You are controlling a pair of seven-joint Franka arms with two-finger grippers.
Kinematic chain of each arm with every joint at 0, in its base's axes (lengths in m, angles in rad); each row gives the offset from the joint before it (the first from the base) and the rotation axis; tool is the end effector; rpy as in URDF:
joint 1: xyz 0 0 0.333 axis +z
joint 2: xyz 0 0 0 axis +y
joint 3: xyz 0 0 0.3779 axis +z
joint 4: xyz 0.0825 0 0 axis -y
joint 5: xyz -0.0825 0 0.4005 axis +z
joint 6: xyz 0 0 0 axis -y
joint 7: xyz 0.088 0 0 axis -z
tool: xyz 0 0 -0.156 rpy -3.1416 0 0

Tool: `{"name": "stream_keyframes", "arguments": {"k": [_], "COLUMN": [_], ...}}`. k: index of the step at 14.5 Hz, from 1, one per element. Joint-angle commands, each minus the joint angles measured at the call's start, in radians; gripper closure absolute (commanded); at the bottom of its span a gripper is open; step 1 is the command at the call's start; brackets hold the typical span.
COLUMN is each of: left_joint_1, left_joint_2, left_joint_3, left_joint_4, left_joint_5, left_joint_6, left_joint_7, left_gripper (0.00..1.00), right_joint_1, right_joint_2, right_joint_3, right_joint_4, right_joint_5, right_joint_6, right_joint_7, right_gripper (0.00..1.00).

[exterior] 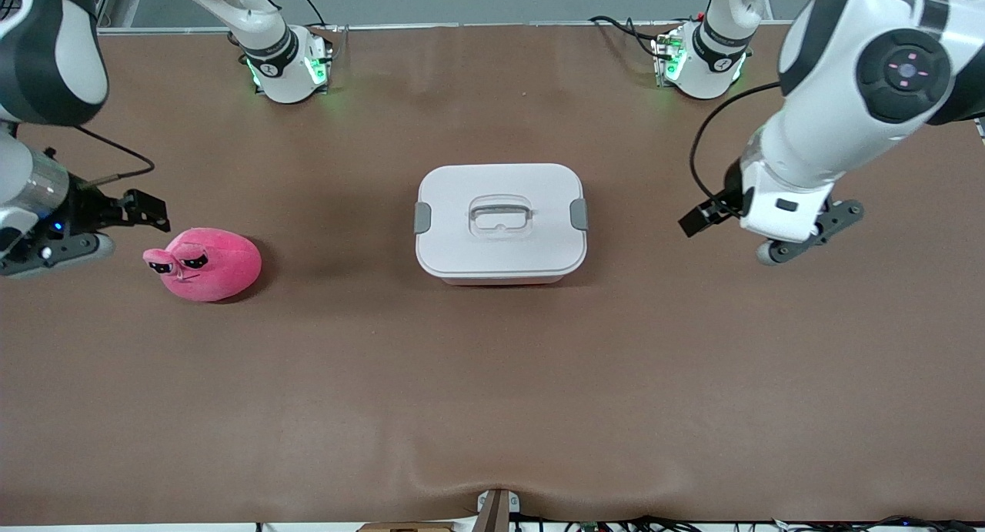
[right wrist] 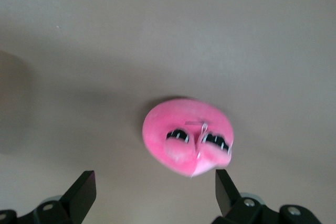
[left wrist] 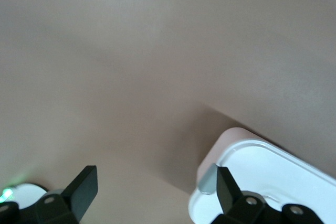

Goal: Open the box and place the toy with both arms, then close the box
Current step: 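Move the left gripper to the box lid while the right gripper reaches the toy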

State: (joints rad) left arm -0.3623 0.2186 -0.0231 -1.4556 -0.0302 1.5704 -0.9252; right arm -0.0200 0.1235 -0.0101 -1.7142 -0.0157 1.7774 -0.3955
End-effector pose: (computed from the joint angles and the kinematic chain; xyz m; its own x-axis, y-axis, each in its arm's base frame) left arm 0.5925 -0.2439 0.5606 0.8519 0.5158 -0.0903 0.5122 -0.8567 -0.0616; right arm 0.6146 -0.0204 0.5108 0.9308 0.3603 -0.0619 0.3606 -0.9327 -0.0081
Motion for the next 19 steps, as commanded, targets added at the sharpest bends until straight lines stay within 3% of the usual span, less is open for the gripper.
{"name": "stream_keyframes", "arguments": {"k": [1,5,7,15,19], "left_joint_1": [-0.043,-0.086,-0.115,-0.201,-0.248], "left_joint_2": [0.019,0.03,0.041,0.082,0.114], "left_joint_3": [0.009,0.008,0.008,0.005,0.005], "left_joint_4": [0.015,0.017,0.015,0.015,0.017], "left_joint_5": [0.001,-0.011,-0.008,-0.007,-0.008], "left_joint_6": [0.002,0.02,0.025,0.072,0.115], "left_joint_7": [-0.137,-0.285,-0.375,-0.673,-0.863], "left_gripper": [0.0,0.0,0.0,0.0,0.0], "right_joint_1": [-0.006,-0.008,-0.011,-0.037,-0.043], "right_joint_2": [0.025,0.041,0.039,0.021,0.021], "right_joint_3": [0.006,0.006,0.006,0.009,0.007], "right_joint_4": [0.007,-0.042,-0.111,-0.275,-0.301], "right_joint_5": [-0.027,-0.027,-0.027,-0.026,-0.038], "right_joint_6": [0.043,0.075,0.144,0.215,0.275], "right_joint_7": [-0.176,-0.318,-0.321,-0.345,-0.347], "right_gripper": [0.0,0.0,0.0,0.0,0.0]}}
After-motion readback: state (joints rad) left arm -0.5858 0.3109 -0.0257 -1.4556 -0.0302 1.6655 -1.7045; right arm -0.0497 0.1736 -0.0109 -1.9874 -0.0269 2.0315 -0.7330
